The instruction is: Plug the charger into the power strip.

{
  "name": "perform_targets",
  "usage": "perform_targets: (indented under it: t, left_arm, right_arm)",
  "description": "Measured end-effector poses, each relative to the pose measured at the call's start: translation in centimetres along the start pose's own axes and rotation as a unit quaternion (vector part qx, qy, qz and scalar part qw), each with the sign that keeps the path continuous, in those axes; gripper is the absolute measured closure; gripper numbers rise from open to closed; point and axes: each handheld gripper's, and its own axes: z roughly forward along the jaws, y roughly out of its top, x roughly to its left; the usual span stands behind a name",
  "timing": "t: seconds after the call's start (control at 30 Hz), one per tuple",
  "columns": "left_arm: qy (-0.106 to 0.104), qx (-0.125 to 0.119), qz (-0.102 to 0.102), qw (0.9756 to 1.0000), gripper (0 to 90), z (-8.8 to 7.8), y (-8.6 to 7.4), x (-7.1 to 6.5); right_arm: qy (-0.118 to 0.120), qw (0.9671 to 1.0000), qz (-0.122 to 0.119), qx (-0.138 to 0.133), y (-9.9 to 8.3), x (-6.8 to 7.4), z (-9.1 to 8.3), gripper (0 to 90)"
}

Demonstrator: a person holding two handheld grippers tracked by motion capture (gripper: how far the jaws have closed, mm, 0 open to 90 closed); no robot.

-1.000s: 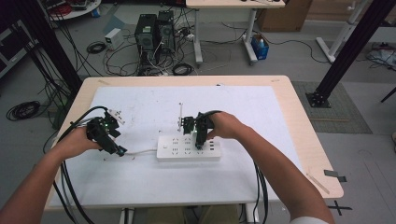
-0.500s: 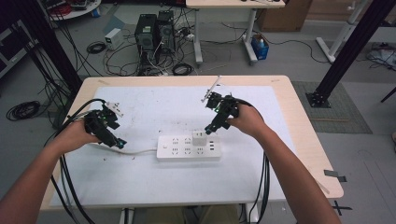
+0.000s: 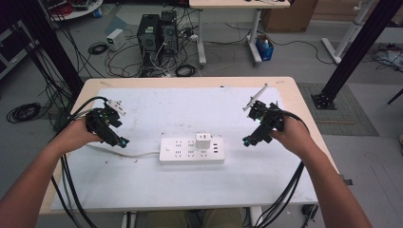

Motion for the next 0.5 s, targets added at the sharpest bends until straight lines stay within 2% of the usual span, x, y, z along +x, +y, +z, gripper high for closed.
perform_targets:
  t: [0.2, 0.5]
  left_arm:
    - [0.003, -0.002, -0.001, 1.0000, 19.6, 0.1, 0.0, 0.1]
    - [0.008, -0.002, -0.008, 0.9999, 19.6, -0.1, -0.1, 0.1]
  right_arm:
    - [-0.009, 0.9998, 0.014, 0.007, -2.3, 0.0, -0.8, 0.9]
    - [-0.014, 0.9996, 0.024, 0.004, -3.5, 0.3, -0.8, 0.9]
